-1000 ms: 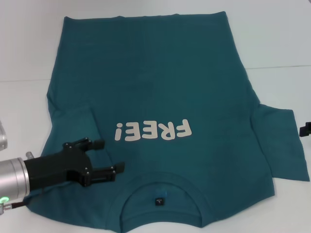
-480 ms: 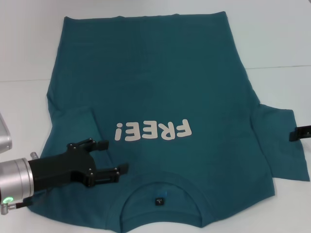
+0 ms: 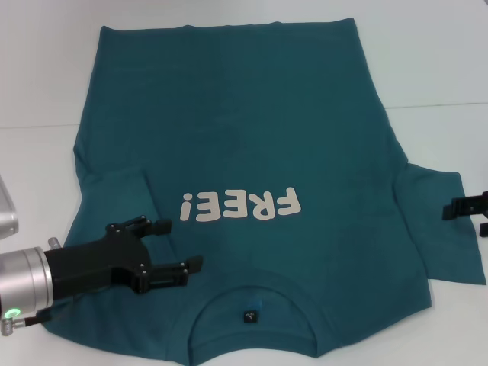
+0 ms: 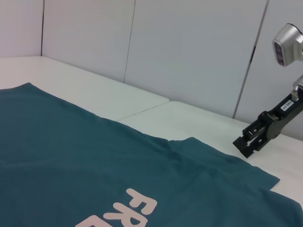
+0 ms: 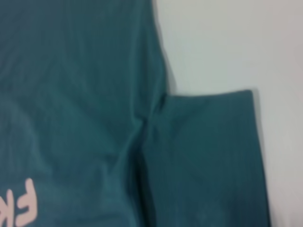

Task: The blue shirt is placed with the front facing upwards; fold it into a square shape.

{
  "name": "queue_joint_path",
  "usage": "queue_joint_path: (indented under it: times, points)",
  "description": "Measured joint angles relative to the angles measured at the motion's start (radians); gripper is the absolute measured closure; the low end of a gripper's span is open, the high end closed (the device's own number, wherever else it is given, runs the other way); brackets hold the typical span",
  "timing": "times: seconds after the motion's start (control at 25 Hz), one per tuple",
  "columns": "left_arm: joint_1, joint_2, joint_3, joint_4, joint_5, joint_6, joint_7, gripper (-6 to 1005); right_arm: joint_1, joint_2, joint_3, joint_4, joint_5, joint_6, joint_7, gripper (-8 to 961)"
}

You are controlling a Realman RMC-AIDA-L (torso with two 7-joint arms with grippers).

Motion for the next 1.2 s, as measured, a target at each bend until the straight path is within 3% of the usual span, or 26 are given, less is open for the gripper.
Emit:
queue_joint_path:
  times: [0.12, 0.36, 0.6, 1.2]
  points:
    - [-0.003, 0.000, -0.001, 0.001, 0.000, 0.000, 0.000, 80, -0.005, -0.005, 0.002, 0.006, 0.037, 0.004, -0.005, 41]
    - [-0.010, 0.000, -0.001, 0.002, -0.001, 0.002, -0.002, 80, -0.016, -0.025, 0.001, 0.014, 0.066, 0.002, -0.023, 172]
    - [-0.013, 0.001, 0.005, 0.005, -0.002, 0.001, -0.002, 80, -0.025, -0.048, -0.021, 0.016, 0.060, 0.010, -0.020, 157]
    - [-0.012, 0.000, 0.008, 0.005, -0.002, 0.005, 0.000, 80, -0.015, -0.032, -0.081, 0.106, 0.064, 0.116, -0.023, 120]
